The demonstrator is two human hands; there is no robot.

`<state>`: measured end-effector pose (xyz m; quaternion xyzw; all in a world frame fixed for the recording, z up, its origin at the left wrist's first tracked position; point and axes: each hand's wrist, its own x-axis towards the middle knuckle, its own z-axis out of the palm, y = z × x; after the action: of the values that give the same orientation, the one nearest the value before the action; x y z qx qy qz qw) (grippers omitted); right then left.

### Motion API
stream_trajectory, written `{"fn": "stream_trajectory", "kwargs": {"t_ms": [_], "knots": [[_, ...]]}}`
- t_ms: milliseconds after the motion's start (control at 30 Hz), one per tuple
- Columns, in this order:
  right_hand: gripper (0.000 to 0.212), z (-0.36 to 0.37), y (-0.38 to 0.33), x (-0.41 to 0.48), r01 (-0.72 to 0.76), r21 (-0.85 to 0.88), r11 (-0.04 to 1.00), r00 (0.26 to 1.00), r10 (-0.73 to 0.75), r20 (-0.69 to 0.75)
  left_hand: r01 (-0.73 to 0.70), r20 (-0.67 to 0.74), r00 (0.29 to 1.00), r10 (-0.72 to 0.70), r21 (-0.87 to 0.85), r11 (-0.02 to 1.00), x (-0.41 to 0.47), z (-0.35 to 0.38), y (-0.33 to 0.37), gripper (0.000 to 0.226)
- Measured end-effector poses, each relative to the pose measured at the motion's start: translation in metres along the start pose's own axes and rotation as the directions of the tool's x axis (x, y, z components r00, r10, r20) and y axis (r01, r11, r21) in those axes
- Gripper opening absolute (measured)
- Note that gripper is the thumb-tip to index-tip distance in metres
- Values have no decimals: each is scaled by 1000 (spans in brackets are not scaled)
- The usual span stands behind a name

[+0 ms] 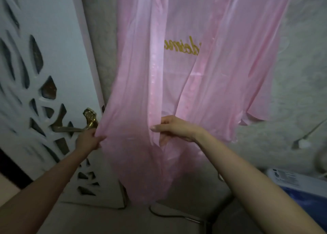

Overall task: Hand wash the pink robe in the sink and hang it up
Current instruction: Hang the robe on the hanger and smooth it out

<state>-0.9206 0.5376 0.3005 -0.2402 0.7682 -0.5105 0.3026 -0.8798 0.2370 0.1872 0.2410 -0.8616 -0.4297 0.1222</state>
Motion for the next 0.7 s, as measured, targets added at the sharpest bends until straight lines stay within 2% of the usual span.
{"fn": "stream_trajectory", "kwargs": {"t_ms": [33,67,133,167,200,233,300,333,367,433,500,533,633,700], "knots": [[13,-2,-3,-5,-34,22,999,996,32,79,-4,-13,1000,4,10,1000,-1,-2,-1,24],[14,-2,-5,-7,-44,18,999,996,42,80,-7,-19,1000,7,14,1000,0,-4,-2,25],[23,1,2,0,-13,-194,981,992,-12,-128,-20,-39,999,23,62,998,1,-7,-6,28],[28,2,7,6,-6,-320,947,965,-79,-252,-29,-51,998,33,91,995,2,-9,-6,31],[31,3,13,11,-15,-403,915,935,-129,-330,-29,-64,997,37,110,993,2,-12,-5,32],[28,2,21,15,-30,-425,905,937,-123,-328,-27,-72,997,35,112,993,2,-14,-3,32],[21,2,26,9,-40,-238,971,990,6,-144,-27,-59,998,33,94,995,1,-17,2,31],[23,3,28,5,-69,-97,993,998,69,-9,-27,-49,998,31,80,996,1,-18,4,30],[24,7,29,1,-95,-40,995,994,97,56,-23,-38,999,25,59,998,1,-19,4,30],[31,11,30,5,-70,-129,989,997,65,-40,-7,-22,1000,7,20,1000,3,-22,2,31],[23,12,29,7,-47,-311,949,969,-32,-244,22,4,1000,-22,5,1000,7,-24,-1,33],[21,9,29,7,-40,-338,940,957,-62,-284,38,22,999,-38,-3,999,8,-25,-1,32],[29,7,29,1,-5,-266,964,987,-38,-157,63,67,996,-60,-39,997,12,-27,-1,30],[26,5,35,9,4,-282,960,958,-84,-273,59,57,997,-57,-40,997,12,-26,-2,33]]}}
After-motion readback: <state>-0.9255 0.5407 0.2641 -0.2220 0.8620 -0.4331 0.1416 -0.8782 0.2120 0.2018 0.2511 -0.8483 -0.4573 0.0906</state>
